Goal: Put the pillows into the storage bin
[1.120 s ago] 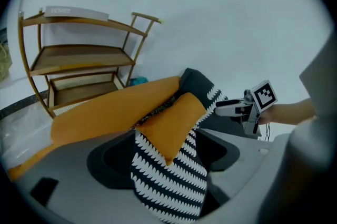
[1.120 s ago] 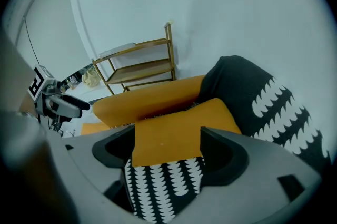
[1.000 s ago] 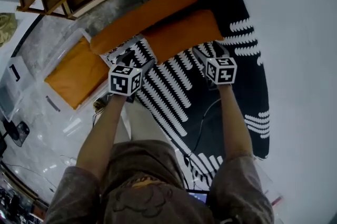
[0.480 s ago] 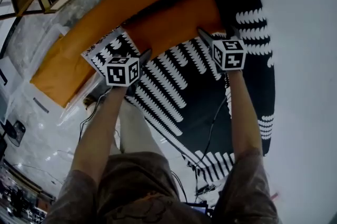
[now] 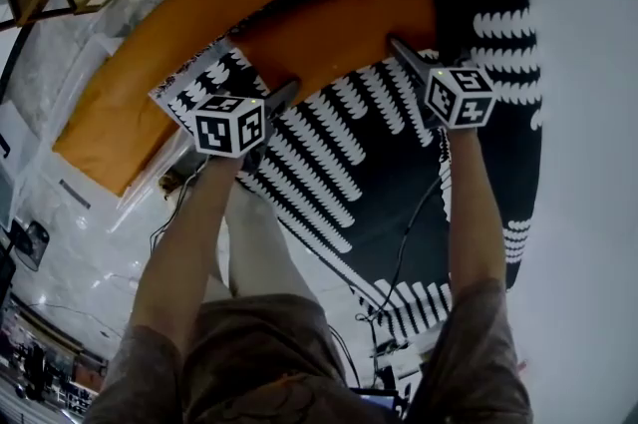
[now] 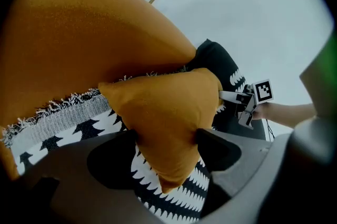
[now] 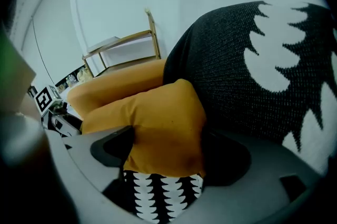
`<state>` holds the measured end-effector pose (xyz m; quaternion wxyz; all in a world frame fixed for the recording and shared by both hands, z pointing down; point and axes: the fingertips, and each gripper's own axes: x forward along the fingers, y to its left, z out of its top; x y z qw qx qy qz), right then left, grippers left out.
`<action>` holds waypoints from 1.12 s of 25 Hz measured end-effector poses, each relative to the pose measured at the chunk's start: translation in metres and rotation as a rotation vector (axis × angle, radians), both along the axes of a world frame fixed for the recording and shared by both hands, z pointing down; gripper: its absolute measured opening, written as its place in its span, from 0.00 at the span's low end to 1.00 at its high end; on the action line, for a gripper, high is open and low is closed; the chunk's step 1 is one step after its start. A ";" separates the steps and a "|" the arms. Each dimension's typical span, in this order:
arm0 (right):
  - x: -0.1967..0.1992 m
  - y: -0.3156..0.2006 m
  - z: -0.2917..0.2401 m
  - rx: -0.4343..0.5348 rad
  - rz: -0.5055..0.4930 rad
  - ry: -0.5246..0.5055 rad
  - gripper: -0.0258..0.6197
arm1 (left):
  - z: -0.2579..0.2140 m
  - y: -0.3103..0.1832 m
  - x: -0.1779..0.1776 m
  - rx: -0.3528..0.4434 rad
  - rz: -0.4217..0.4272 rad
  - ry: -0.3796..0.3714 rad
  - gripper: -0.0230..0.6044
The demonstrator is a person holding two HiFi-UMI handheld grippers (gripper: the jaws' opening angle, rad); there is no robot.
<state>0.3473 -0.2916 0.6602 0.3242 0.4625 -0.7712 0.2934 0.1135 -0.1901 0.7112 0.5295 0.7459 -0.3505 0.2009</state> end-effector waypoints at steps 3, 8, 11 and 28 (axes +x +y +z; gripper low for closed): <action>-0.006 0.003 -0.003 -0.018 -0.002 -0.005 0.60 | -0.004 -0.002 -0.002 0.023 0.019 0.016 0.54; -0.027 0.005 -0.022 -0.040 -0.045 0.000 0.50 | -0.017 -0.002 -0.015 0.038 0.026 0.037 0.43; -0.055 0.024 -0.038 -0.061 -0.058 -0.023 0.49 | -0.030 0.017 -0.043 0.026 0.036 0.045 0.42; -0.339 0.145 -0.084 -0.084 -0.192 -0.122 0.49 | -0.089 0.161 -0.323 0.047 -0.074 -0.001 0.43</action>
